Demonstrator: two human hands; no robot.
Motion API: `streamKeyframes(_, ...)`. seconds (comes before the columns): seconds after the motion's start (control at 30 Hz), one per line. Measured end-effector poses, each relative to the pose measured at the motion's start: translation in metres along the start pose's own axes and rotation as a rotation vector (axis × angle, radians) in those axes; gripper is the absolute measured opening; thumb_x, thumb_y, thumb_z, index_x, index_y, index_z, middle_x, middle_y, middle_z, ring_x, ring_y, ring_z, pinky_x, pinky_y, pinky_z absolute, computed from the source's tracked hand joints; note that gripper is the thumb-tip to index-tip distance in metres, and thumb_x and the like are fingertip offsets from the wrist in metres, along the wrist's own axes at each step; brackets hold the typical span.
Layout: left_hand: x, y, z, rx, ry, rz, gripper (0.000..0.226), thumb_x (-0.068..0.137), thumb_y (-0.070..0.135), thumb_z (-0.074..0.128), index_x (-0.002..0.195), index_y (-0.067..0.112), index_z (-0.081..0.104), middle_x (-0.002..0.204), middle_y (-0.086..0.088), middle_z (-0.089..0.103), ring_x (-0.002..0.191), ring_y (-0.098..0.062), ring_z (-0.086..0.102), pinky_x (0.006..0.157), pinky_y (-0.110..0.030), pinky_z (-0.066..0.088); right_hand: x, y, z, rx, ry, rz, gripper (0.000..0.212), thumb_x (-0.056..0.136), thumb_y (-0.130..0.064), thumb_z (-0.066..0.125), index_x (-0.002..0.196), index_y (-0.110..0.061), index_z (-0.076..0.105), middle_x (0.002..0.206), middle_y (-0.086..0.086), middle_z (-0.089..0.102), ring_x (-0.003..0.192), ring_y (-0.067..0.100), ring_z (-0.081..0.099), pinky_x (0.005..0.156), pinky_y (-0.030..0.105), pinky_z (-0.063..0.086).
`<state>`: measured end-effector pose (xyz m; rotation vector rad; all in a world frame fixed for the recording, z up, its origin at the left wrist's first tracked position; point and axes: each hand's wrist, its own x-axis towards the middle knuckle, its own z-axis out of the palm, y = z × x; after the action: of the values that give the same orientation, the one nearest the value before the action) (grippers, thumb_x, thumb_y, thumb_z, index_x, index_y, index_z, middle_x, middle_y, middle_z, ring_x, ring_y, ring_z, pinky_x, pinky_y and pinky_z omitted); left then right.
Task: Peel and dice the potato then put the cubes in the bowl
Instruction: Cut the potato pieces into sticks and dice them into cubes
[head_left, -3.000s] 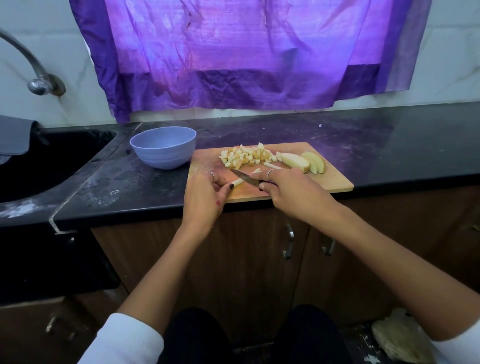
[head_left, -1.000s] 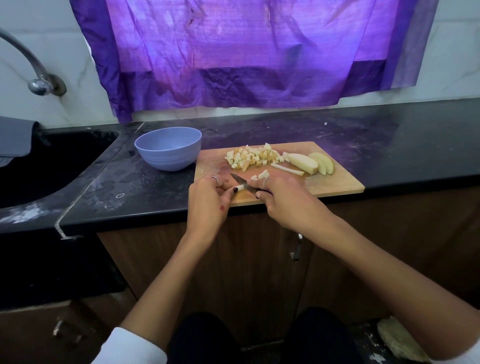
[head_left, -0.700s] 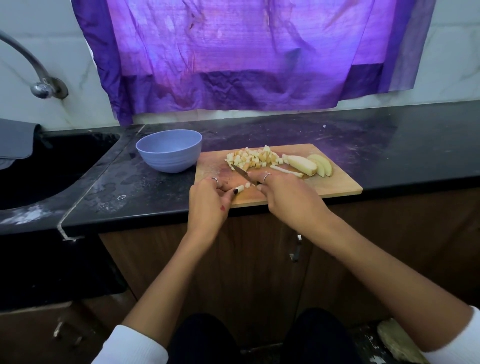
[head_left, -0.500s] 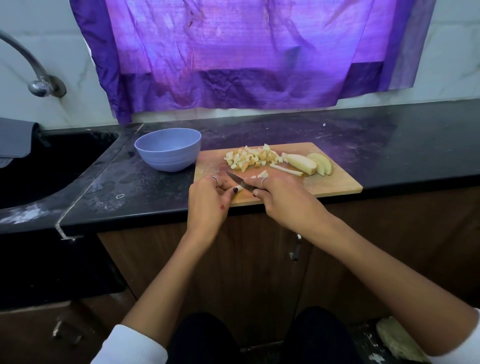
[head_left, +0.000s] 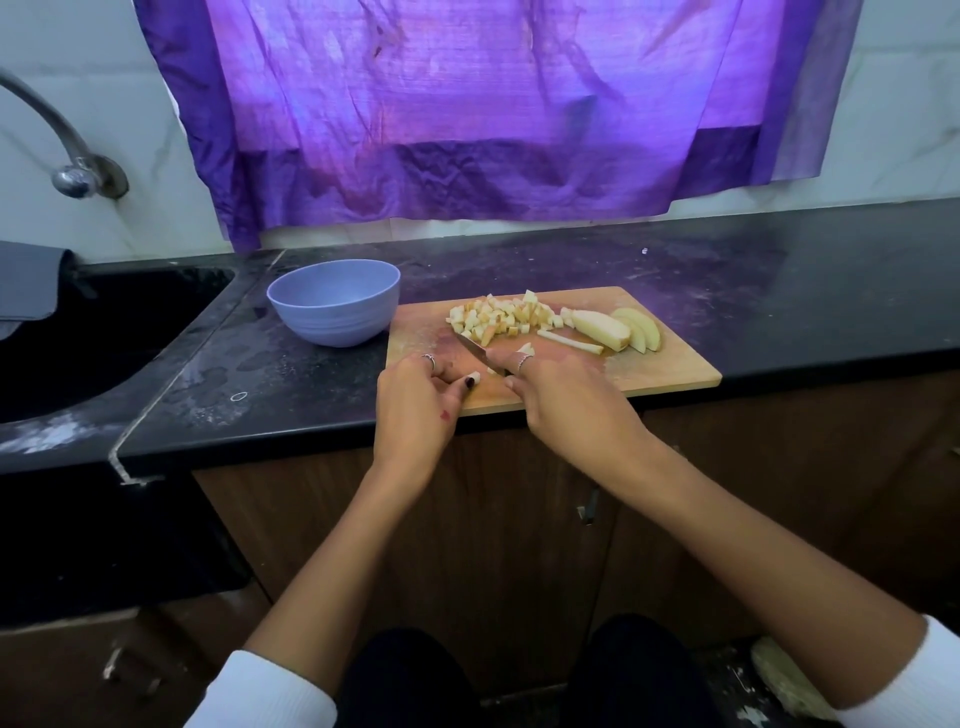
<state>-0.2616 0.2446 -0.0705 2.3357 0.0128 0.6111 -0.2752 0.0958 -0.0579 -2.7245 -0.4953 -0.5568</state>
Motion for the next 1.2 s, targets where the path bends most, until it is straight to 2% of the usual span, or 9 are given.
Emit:
streamKeyframes(0.07,0.0,0.0,0.0,0.002,0.005,-0.006,0.023,0.087,0.028,0.069,0.099,0.008,0.073,0.093,-0.002,0.068,0.074,-0.004,0.048,0.065,-0.014,0.033,-0.002,-0.001,-0.003,0.131,-0.032,0.02,0.041,0.1,-0.028,0.044,0.142,-0.033,0.043,0.112,0.003,0.065,0.098,0.016,0.058,0.084,0.031,0.05)
streamKeyframes(0.27,-0.002,0.0,-0.001,-0.041,-0.02,0.037,0.009,0.088,0.016,0.068,0.093,0.013,0.074,0.09,0.001,0.07,0.074,-0.002,0.053,0.069,-0.013,0.035,-0.002,-0.006,-0.003,0.165,-0.087,0.035,0.036,0.1,-0.029,0.045,0.135,-0.025,0.052,0.091,-0.002,0.053,0.076,0.008,0.045,0.063,0.022,0.035)
streamKeyframes(0.37,-0.001,0.0,-0.001,-0.04,-0.016,0.033,0.009,0.088,0.016,0.068,0.094,0.012,0.074,0.091,0.0,0.069,0.079,-0.005,0.055,0.072,-0.017,0.037,-0.003,-0.008,-0.002,0.152,-0.081,0.034,0.036,0.1,-0.029,0.045,0.136,-0.026,0.051,0.092,0.0,0.056,0.079,0.01,0.047,0.067,0.025,0.036)
streamKeyframes(0.6,0.002,-0.002,0.001,0.005,-0.005,0.042,0.013,0.089,0.016,0.067,0.098,0.01,0.073,0.094,0.001,0.068,0.079,-0.002,0.051,0.062,-0.007,0.034,0.007,-0.013,0.0,0.063,-0.147,0.023,0.041,0.101,-0.027,0.044,0.141,-0.034,0.044,0.108,0.005,0.061,0.082,0.013,0.048,0.07,0.028,0.043)
streamKeyframes(0.7,0.002,-0.003,0.002,0.004,-0.005,0.043,0.012,0.089,0.015,0.066,0.097,0.009,0.073,0.09,0.003,0.066,0.075,-0.002,0.05,0.059,-0.006,0.035,0.009,-0.012,0.0,-0.006,-0.144,0.003,0.042,0.101,-0.028,0.044,0.141,-0.037,0.042,0.112,0.007,0.061,0.095,0.02,0.057,0.073,0.032,0.046)
streamKeyframes(0.87,0.006,-0.005,0.004,0.033,0.003,0.027,0.011,0.087,0.016,0.068,0.096,0.013,0.074,0.098,-0.001,0.067,0.085,-0.006,0.052,0.073,-0.019,0.037,0.009,-0.002,-0.004,-0.215,-0.123,-0.19,0.049,0.101,-0.027,0.044,0.145,-0.043,0.03,0.108,0.006,0.061,0.098,0.022,0.058,0.068,0.031,0.044)
streamKeyframes(0.97,0.006,-0.003,0.003,0.049,0.008,0.04,0.01,0.087,0.014,0.069,0.095,0.011,0.074,0.094,0.005,0.058,0.085,-0.006,0.05,0.075,-0.02,0.036,0.014,0.002,-0.01,-0.153,-0.181,-0.168,0.044,0.101,-0.03,0.041,0.143,-0.043,0.034,0.115,0.007,0.06,0.104,0.023,0.056,0.078,0.033,0.049)
streamKeyframes(1.1,0.007,-0.002,0.003,0.078,-0.001,0.057,0.011,0.086,0.013,0.069,0.095,0.011,0.075,0.099,0.003,0.062,0.088,-0.009,0.056,0.077,-0.021,0.04,0.016,-0.002,-0.009,-0.029,-0.204,-0.079,0.043,0.1,-0.029,0.046,0.142,-0.039,0.04,0.122,0.005,0.058,0.107,0.019,0.055,0.073,0.026,0.04)
streamKeyframes(1.2,0.008,-0.002,0.006,0.077,-0.008,0.043,0.011,0.086,0.015,0.069,0.095,0.012,0.075,0.103,0.001,0.064,0.088,-0.011,0.06,0.077,-0.025,0.049,0.013,0.0,-0.007,0.065,-0.218,-0.022,0.044,0.099,-0.026,0.048,0.142,-0.035,0.041,0.122,0.004,0.058,0.102,0.016,0.053,0.076,0.026,0.042)
